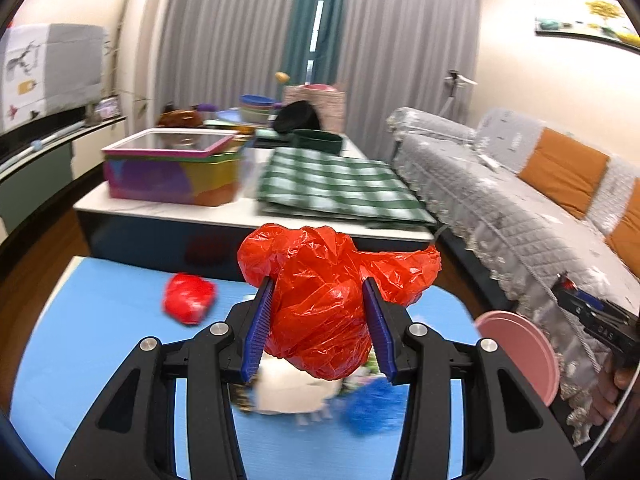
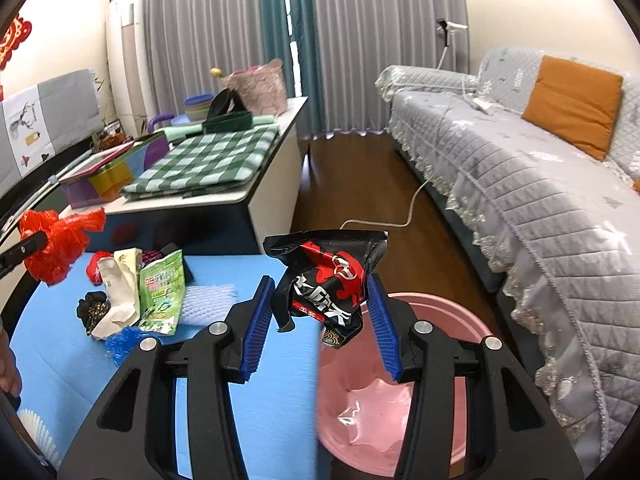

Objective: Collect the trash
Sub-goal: 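Carry the wrapper and red bag in both tools over the pink bin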

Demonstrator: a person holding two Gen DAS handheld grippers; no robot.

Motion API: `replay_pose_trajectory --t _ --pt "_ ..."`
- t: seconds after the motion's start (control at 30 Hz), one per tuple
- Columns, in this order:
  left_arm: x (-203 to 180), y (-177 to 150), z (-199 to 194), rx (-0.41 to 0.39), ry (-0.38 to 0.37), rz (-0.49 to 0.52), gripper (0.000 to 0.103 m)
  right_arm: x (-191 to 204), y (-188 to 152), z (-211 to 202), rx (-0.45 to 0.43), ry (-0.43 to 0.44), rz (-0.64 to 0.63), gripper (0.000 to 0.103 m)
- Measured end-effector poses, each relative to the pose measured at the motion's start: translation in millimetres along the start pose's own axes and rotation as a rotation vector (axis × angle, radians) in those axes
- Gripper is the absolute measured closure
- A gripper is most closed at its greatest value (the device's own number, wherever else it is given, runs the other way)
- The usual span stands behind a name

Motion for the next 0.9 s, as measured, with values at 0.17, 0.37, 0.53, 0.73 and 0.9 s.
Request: replay_pose_trajectory --t 0.17,0.37,0.53,0.73,0.9 --pt "-38 -6 -1 0.011 -0.054 0.03 0.059 -29 5 -20 -0.016 -0.023 0.045 0.055" --pt "-93 -18 8 0.044 -0.106 0.047 0.059 -59 10 -40 -0.018 -0.047 0.06 0.055" --pt "-140 -22 18 0.058 -0.148 0.065 0.059 -85 15 -44 0.005 -0.057 0.081 0.055" --pt "-183 -25 39 0.087 -0.195 0.086 0.059 -103 21 -43 0.0 -0.073 0.099 0.055" --pt "-209 -29 52 0.105 -0.22 0.11 0.059 -116 25 -37 0.002 -0.077 0.12 0.055"
Point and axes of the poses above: each gripper's, at about its wrist camera, not at the fingertips, and z roughly the way its jaws point, x to its left, y to its top, the point moved 1 cm from there along z, roughly the way its jaws point, and after that the axes turned 4 degrees about z, right-handed, at the moved point
